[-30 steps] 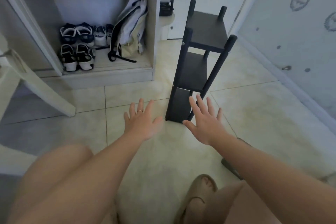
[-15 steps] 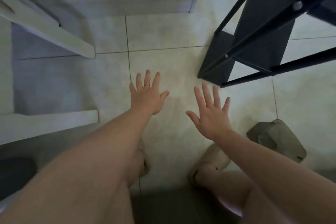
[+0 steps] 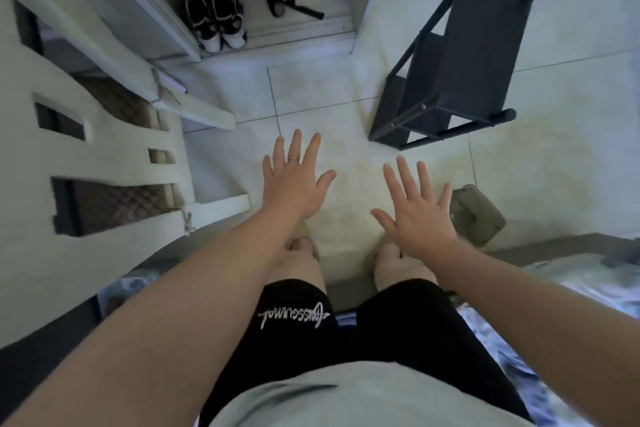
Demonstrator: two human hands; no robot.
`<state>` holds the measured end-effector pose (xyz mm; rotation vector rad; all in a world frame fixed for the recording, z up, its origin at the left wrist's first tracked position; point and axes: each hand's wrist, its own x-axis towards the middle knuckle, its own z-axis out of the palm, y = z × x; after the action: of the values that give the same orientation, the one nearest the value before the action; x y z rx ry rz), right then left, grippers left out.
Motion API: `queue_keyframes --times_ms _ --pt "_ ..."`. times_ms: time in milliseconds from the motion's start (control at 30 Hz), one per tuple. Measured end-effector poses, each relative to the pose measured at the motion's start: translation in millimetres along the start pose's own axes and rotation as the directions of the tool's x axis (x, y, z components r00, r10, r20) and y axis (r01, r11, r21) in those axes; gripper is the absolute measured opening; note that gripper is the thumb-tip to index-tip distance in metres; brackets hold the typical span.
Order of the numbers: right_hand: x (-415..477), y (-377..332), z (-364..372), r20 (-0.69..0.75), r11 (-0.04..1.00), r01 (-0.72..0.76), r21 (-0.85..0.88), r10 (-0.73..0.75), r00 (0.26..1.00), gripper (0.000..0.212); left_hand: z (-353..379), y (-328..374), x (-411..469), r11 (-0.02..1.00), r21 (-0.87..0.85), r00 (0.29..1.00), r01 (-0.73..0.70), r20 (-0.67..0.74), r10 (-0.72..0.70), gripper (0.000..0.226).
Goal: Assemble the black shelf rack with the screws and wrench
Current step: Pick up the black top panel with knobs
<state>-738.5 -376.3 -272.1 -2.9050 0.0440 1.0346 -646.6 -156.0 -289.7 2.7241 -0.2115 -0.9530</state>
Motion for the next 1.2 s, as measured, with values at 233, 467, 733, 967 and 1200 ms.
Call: queue_keyframes --times_ms 233,467,733,967,1200 --pt "-22 3 -37 -0.033 0.96 -0.19 0.206 0.201 0.979 0.079 -60 22 6 0.993 0.062 0.992 -0.1 0.077 0.096 0.072" --pt "7 44 -58 -0.001 0.826 -0.303 0.475 0.345 0.939 0.077 -84 91 64 0.969 0.153 0.97 -0.192 0.18 0.164 0.071" --pt "33 101 -77 0.16 0.638 -0.392 0.663 0.39 0.907 0.078 -113 187 140 0.944 0.212 0.95 -0.253 0.242 0.2 0.071" --pt "61 114 -88 0.297 0.403 -0.523 0.751 0.501 0.813 0.077 -130 257 219 0.853 0.272 0.874 -0.444 0.342 0.346 0.07" --pt "110 95 -115 0.486 0.007 -0.605 0.796 0.587 0.647 0.078 -152 319 303 0.586 0.4 0.706 -0.704 0.482 0.519 0.068"
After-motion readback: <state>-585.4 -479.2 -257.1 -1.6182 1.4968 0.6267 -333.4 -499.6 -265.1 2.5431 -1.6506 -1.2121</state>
